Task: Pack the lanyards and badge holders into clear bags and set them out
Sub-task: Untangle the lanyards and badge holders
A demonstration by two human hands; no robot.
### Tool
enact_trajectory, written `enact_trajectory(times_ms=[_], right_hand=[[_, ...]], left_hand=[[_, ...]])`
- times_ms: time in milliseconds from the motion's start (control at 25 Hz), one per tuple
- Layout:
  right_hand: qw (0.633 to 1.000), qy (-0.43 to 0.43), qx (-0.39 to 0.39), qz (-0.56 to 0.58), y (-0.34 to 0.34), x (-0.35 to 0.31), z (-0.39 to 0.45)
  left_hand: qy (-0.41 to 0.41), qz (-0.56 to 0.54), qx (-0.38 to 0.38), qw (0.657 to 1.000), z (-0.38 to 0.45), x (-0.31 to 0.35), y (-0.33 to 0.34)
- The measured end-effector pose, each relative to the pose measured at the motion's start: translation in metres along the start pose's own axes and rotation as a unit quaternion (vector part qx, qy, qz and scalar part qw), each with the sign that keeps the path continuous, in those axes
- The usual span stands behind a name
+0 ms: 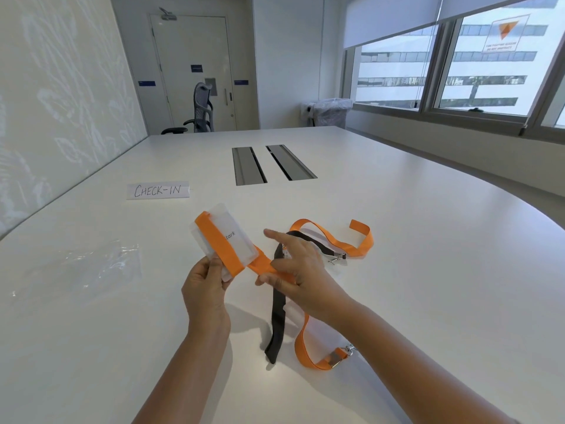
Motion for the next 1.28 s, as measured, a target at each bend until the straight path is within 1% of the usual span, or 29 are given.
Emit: enact_trajectory(times_ms=[80, 120, 200, 280, 360, 400, 480, 560, 600, 680, 760, 880, 1040, 1160, 1280], right_hand=[[0.996, -0.028, -0.027, -0.085, 0.006, -0.003, -0.006], [0.994, -0.037, -0.047, -0.096, 0.011, -0.005, -0.007], [0.995, -0.038, -0.056, -0.069, 0.017, -0.008, -0.008], [0.999, -0.012, -0.035, -0.004, 0.013, -0.009, -0.007], [0.996, 0.023, -0.013, 0.085, 0.009, -0.007, -0.005], [0.989, 0.037, -0.004, 0.146, 0.007, -0.007, -0.005], [0.961, 0.056, 0.014, 0.271, 0.002, -0.007, -0.005], [0.945, 0.051, 0.047, 0.319, -0.007, -0.009, -0.005], [0.941, 0.046, 0.063, 0.328, -0.011, -0.01, -0.005], [0.935, 0.064, 0.084, 0.339, -0.017, -0.008, -0.006], [0.928, 0.093, 0.102, 0.345, -0.023, -0.002, -0.007], [0.919, 0.115, 0.132, 0.353, -0.034, 0.008, -0.008], [0.917, 0.113, 0.172, 0.341, -0.041, 0.014, -0.007], [0.918, 0.106, 0.202, 0.325, -0.043, 0.019, -0.009], [0.927, 0.117, 0.224, 0.277, -0.046, 0.024, -0.009]], left_hand=[[-0.026, -0.032, 0.002, 0.999, -0.002, -0.003, 0.0], [-0.038, -0.047, 0.005, 0.998, -0.002, -0.004, -0.002], [-0.047, -0.044, 0.006, 0.998, -0.002, -0.005, -0.004], [-0.038, -0.021, 0.01, 0.999, -0.002, -0.006, -0.004], [-0.018, 0.01, 0.02, 1.0, -0.001, -0.003, -0.005], [-0.007, 0.028, 0.025, 0.999, -0.001, -0.002, -0.005], [0.016, 0.072, 0.024, 0.997, -0.001, 0.0, -0.003], [0.047, 0.132, 0.002, 0.99, -0.006, 0.003, 0.004], [0.065, 0.164, -0.02, 0.984, -0.009, 0.004, 0.009], [0.093, 0.217, -0.072, 0.969, -0.016, 0.007, 0.02], [0.095, 0.244, -0.109, 0.959, -0.018, 0.005, 0.027], [0.071, 0.26, -0.15, 0.951, -0.019, 0.0, 0.033], [0.06, 0.247, -0.195, 0.947, -0.023, 0.0, 0.039], [0.079, 0.266, -0.221, 0.935, -0.026, -0.002, 0.042], [0.1, 0.279, -0.24, 0.924, -0.029, -0.002, 0.046]])
Point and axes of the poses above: each hand's wrist, its own z-axis towards the middle knuckle, its own y-axis out of the palm, x = y × z, the point moved 6 cm from there along z, towards the middle knuckle, and after that the axes turned 2 degrees about -y, right-handed, at the moved point
